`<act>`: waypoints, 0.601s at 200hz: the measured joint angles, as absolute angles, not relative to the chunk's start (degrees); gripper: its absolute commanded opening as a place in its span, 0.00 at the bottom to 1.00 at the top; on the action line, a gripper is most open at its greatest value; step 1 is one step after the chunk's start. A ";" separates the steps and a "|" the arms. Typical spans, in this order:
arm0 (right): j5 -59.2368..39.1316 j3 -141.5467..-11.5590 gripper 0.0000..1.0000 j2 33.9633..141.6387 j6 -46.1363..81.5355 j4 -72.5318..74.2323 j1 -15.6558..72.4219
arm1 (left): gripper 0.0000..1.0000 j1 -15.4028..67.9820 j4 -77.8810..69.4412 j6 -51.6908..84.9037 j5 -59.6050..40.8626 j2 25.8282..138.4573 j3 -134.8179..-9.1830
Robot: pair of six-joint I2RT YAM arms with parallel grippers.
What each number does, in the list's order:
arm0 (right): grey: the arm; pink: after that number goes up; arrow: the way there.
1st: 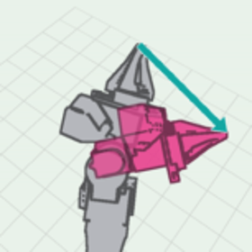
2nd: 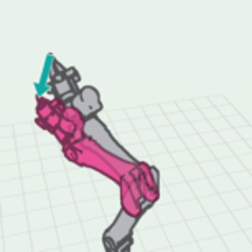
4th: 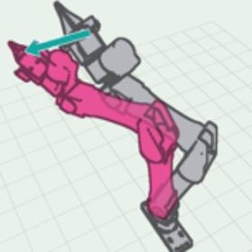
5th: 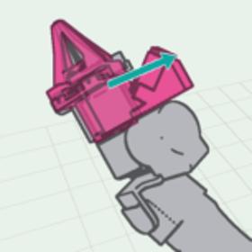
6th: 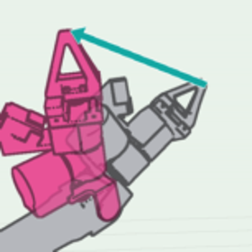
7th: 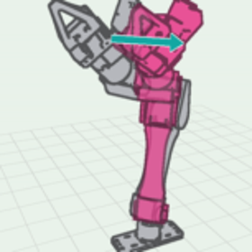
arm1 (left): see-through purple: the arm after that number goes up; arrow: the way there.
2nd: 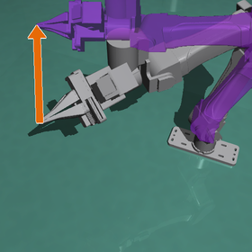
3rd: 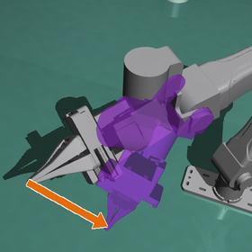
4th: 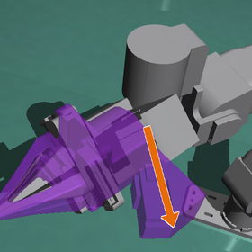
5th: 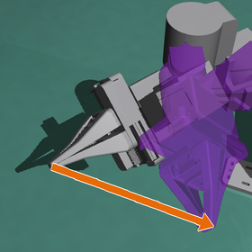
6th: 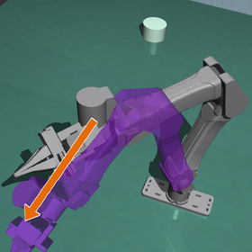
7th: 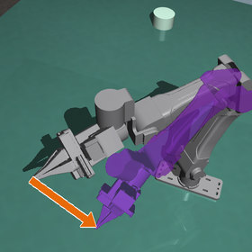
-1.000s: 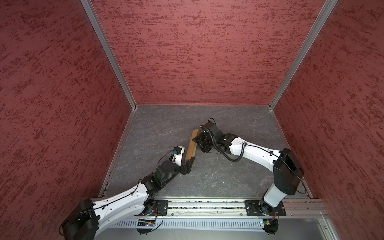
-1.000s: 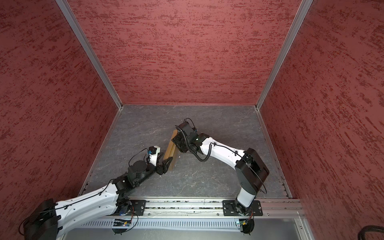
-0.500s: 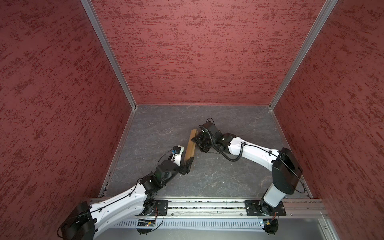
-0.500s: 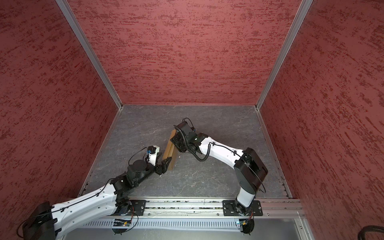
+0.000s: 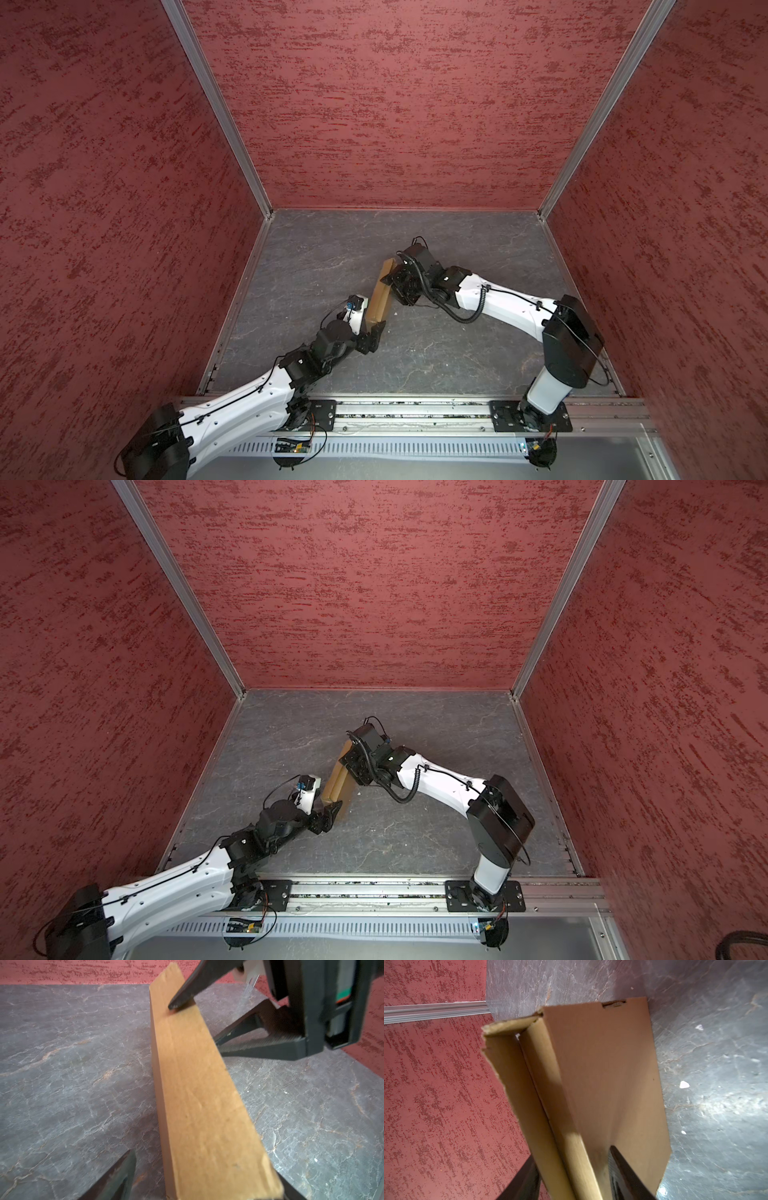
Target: Fold the paper box
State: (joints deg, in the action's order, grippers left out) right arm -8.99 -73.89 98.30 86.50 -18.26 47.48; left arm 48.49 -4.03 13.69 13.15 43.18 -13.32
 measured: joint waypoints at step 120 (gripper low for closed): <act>-10.13 -72.38 0.49 98.28 85.67 -15.57 47.48 | 0.83 48.49 -2.98 13.67 14.35 44.16 -13.76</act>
